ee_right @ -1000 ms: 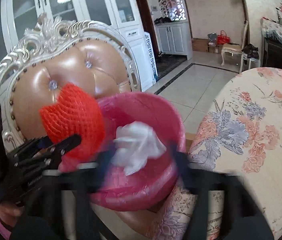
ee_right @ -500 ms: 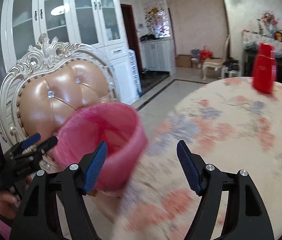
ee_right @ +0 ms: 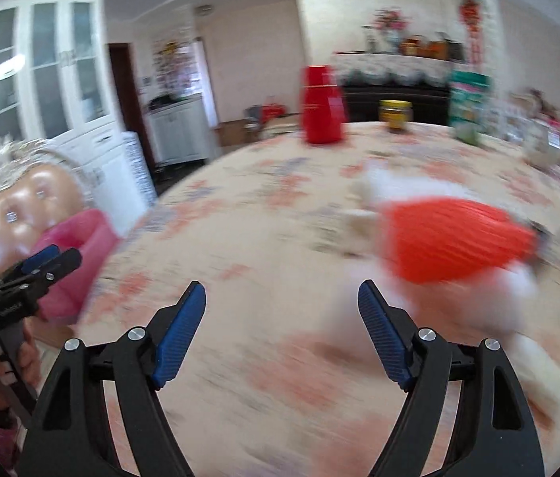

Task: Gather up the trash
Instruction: 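Grasp the white foam block with the left tool while the right tool grasps the tissue pack, then carry the foam block and tissue pack to the bin and release both, then grasp the orange foam net with the right tool while the left tool grasps a white foam block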

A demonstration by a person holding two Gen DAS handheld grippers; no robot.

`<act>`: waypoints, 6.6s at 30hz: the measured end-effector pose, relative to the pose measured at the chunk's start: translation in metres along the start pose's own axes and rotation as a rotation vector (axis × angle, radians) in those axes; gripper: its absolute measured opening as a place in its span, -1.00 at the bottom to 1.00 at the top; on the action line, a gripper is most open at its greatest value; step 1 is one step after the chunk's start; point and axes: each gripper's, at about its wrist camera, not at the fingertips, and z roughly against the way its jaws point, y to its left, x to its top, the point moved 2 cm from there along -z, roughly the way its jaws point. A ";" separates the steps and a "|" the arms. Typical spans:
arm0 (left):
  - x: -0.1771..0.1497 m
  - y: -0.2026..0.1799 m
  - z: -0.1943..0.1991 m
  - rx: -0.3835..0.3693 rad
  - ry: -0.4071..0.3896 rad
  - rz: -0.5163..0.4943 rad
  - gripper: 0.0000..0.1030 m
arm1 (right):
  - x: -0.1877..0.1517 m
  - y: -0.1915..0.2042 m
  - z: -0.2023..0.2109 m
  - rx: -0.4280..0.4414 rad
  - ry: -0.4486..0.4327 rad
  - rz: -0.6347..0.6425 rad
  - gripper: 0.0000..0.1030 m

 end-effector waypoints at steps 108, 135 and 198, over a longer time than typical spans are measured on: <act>-0.028 0.191 0.090 0.337 -0.093 0.176 -0.04 | 0.022 0.253 -0.116 0.435 0.149 0.208 -0.40; -0.020 0.275 0.035 0.411 0.022 0.263 0.05 | 0.060 0.358 -0.203 0.591 0.202 0.250 -0.05; 0.004 -0.165 -0.135 -0.207 0.221 -0.109 0.90 | -0.015 -0.144 -0.051 -0.148 0.084 -0.468 -0.48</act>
